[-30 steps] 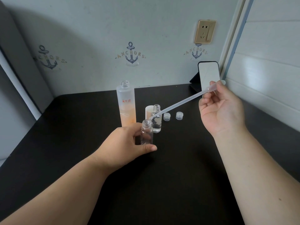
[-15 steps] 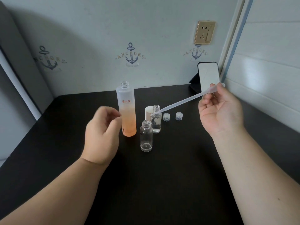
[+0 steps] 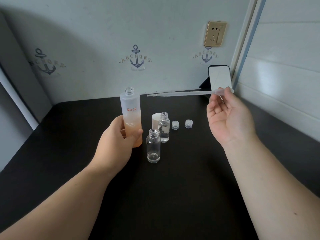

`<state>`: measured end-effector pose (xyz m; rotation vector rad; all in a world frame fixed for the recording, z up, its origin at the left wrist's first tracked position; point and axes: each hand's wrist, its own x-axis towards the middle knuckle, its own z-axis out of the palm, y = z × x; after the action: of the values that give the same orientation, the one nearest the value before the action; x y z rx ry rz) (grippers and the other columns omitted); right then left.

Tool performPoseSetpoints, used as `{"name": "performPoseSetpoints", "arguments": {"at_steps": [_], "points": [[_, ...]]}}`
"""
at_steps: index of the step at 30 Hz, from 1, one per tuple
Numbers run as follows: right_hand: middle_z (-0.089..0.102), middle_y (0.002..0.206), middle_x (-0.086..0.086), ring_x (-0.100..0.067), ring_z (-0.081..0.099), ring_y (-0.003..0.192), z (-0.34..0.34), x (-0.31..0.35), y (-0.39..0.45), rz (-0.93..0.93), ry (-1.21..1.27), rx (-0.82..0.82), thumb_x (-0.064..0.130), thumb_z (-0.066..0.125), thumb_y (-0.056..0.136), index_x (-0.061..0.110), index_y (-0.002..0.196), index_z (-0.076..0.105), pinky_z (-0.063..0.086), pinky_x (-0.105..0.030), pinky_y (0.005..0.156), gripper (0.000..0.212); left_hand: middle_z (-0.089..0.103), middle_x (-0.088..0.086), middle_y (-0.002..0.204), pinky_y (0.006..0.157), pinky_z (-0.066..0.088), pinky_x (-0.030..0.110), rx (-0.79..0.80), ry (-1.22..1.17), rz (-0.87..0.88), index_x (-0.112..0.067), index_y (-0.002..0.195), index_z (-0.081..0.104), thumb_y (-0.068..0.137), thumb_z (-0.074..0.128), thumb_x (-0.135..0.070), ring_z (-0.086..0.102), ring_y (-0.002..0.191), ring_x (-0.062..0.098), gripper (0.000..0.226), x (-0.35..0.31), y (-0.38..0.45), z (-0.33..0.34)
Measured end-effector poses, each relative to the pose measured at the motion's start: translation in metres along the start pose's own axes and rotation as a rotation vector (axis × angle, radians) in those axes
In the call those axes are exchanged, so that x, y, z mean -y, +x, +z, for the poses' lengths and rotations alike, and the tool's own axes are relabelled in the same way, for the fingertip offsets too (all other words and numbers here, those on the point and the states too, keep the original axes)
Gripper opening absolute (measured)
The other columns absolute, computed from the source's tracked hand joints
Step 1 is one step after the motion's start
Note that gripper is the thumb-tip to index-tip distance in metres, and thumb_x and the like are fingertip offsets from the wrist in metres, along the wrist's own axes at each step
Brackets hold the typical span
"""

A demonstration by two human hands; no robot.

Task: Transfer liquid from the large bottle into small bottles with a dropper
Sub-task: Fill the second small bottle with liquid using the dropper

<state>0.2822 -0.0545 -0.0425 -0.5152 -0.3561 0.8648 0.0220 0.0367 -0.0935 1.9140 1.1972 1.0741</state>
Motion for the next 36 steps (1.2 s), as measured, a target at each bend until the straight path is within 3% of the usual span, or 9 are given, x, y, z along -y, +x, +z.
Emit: {"name": "performPoseSetpoints", "arguments": {"at_steps": [7, 11, 16, 22, 27, 29, 32, 36], "points": [[0.076, 0.085, 0.0, -0.013, 0.073, 0.08, 0.002, 0.0, -0.002, -0.051, -0.037, 0.042, 0.018, 0.069, 0.095, 0.009, 0.073, 0.079, 0.053, -0.019, 0.07, 0.025, 0.054, -0.049, 0.098, 0.069, 0.041, 0.014, -0.008, -0.005, 0.05, -0.058, 0.1, 0.049, 0.088, 0.076, -0.032, 0.052, 0.092, -0.025, 0.039, -0.009, -0.006, -0.004], [0.075, 0.086, -0.001, -0.014, 0.072, 0.081, 0.002, 0.001, -0.002, -0.082, -0.069, 0.04, 0.018, 0.068, 0.095, 0.009, 0.081, 0.076, 0.054, -0.021, 0.07, 0.019, 0.051, -0.053, 0.099, 0.072, 0.041, 0.016, -0.015, 0.034, 0.081, -0.071, 0.098, 0.044, 0.087, 0.077, -0.032, 0.05, 0.095, -0.026, 0.052, -0.012, -0.007, -0.007], [0.073, 0.084, -0.002, -0.016, 0.071, 0.076, 0.001, 0.002, -0.001, -0.111, -0.076, 0.012, 0.018, 0.068, 0.096, 0.008, 0.094, 0.069, 0.054, -0.022, 0.069, 0.01, 0.053, -0.047, 0.101, 0.075, 0.042, 0.018, -0.043, 0.061, 0.111, -0.064, 0.108, 0.043, 0.087, 0.077, -0.031, 0.054, 0.097, -0.012, 0.052, -0.007, -0.006, -0.007], [0.071, 0.08, -0.001, -0.013, 0.066, 0.068, 0.0, 0.004, 0.0, -0.149, -0.142, 0.008, 0.015, 0.066, 0.095, 0.009, 0.092, 0.069, 0.051, -0.021, 0.063, 0.007, 0.058, -0.026, 0.106, 0.076, 0.039, 0.018, -0.108, 0.11, 0.128, -0.051, 0.115, 0.053, 0.085, 0.078, -0.028, 0.055, 0.098, -0.002, 0.045, 0.0, -0.004, -0.007], [0.072, 0.078, -0.001, -0.01, 0.062, 0.062, 0.001, 0.005, -0.002, -0.157, -0.186, 0.021, 0.009, 0.065, 0.094, 0.011, 0.084, 0.074, 0.048, -0.019, 0.058, 0.013, 0.057, -0.022, 0.104, 0.074, 0.034, 0.012, -0.142, 0.173, 0.14, -0.045, 0.114, 0.057, 0.082, 0.08, -0.024, 0.049, 0.092, -0.008, 0.045, 0.003, -0.002, -0.008], [0.073, 0.078, -0.002, -0.011, 0.063, 0.062, 0.002, 0.004, -0.003, -0.166, -0.213, 0.049, 0.007, 0.066, 0.093, 0.013, 0.08, 0.077, 0.049, -0.019, 0.058, 0.017, 0.054, -0.026, 0.1, 0.074, 0.033, 0.012, -0.15, 0.2, 0.165, -0.043, 0.114, 0.059, 0.081, 0.081, -0.022, 0.047, 0.093, -0.013, 0.045, 0.002, -0.001, -0.007], [0.074, 0.081, -0.005, -0.012, 0.064, 0.065, 0.004, 0.003, -0.005, -0.179, -0.272, 0.127, 0.008, 0.069, 0.091, 0.014, 0.08, 0.079, 0.05, -0.02, 0.061, 0.016, 0.051, -0.031, 0.099, 0.076, 0.033, 0.01, -0.157, 0.221, 0.201, -0.038, 0.117, 0.062, 0.079, 0.082, -0.019, 0.043, 0.091, -0.007, 0.047, 0.001, -0.002, -0.006], [0.075, 0.082, -0.004, -0.013, 0.065, 0.068, 0.007, -0.002, -0.01, -0.179, -0.386, 0.263, 0.008, 0.066, 0.092, 0.015, 0.081, 0.08, 0.051, -0.021, 0.064, 0.019, 0.054, -0.023, 0.104, 0.078, 0.033, 0.007, -0.157, 0.24, 0.231, -0.032, 0.12, 0.065, 0.078, 0.083, -0.016, 0.043, 0.095, -0.007, 0.049, 0.001, -0.003, -0.005]]}}
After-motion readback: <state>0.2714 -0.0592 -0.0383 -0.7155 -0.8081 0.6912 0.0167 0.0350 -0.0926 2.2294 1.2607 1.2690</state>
